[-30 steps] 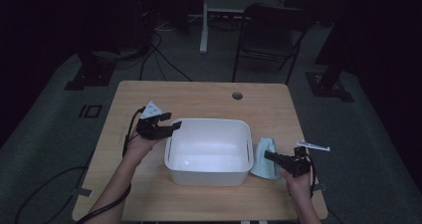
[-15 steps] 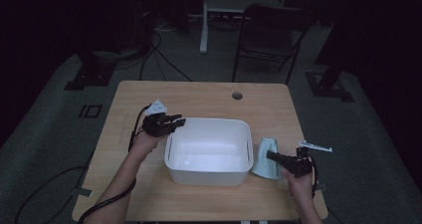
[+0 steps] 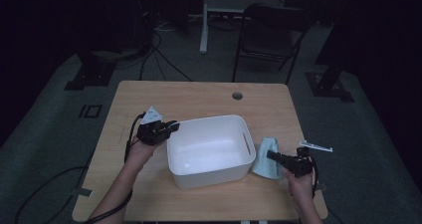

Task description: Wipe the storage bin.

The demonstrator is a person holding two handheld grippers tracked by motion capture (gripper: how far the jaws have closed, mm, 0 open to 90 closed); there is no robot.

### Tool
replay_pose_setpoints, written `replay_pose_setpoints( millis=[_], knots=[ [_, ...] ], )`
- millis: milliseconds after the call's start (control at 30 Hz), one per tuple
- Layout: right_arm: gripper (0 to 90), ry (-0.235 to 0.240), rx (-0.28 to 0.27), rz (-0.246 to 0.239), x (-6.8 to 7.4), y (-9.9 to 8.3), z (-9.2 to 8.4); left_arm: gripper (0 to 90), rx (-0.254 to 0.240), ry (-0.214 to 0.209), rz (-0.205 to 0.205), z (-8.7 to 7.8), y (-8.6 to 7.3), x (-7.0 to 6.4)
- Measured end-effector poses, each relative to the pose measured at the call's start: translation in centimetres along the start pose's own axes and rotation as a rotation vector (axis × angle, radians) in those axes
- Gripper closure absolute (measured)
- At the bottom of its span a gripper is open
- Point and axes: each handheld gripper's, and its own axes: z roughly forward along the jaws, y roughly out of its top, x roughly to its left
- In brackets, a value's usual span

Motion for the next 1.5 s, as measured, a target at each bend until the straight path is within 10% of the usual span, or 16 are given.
replay_pose_setpoints(
  millis=[300, 1500],
  knots=[
    [82.9, 0.004, 0.003, 0.0, 0.1, 0.0, 0.1, 75.9, -0.012, -0.066, 0.011, 0.7, 0.5, 0.6],
    [82.9, 0.008, 0.012, 0.016, -0.1, -0.1, 0.4, 86.5, -0.024, -0.025, -0.008, -1.1, -1.1, -1.8]
  ],
)
